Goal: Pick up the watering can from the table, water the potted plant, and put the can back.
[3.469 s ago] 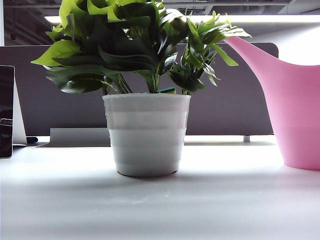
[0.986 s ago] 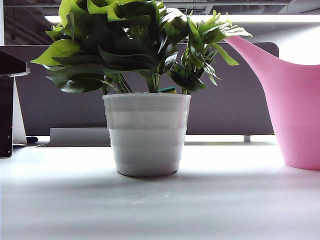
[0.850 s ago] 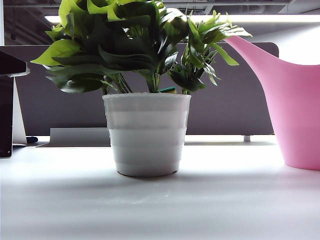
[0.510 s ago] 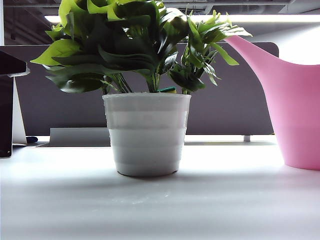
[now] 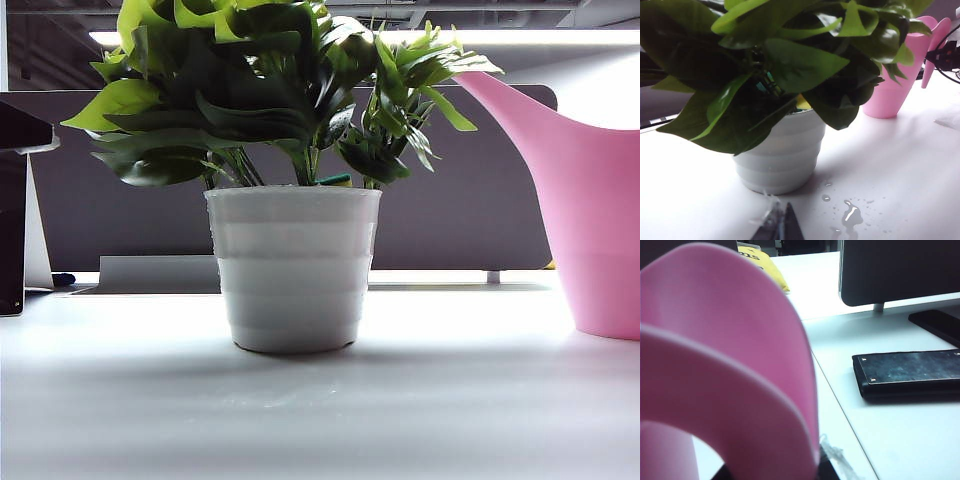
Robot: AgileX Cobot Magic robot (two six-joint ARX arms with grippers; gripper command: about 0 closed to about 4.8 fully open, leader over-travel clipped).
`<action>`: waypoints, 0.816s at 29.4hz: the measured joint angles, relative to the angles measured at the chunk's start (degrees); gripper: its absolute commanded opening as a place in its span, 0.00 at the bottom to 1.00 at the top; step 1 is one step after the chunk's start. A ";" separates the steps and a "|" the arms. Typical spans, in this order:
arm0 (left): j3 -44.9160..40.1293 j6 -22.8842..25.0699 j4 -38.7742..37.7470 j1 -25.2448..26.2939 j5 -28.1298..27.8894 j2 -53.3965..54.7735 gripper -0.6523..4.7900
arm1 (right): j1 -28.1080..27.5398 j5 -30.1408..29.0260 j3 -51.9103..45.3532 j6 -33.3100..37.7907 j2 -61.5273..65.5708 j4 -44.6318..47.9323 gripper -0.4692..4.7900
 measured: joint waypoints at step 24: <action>0.02 0.00 0.00 2.21 0.04 0.00 0.11 | -0.28 1.70 0.50 -3.41 -55.52 -48.74 0.08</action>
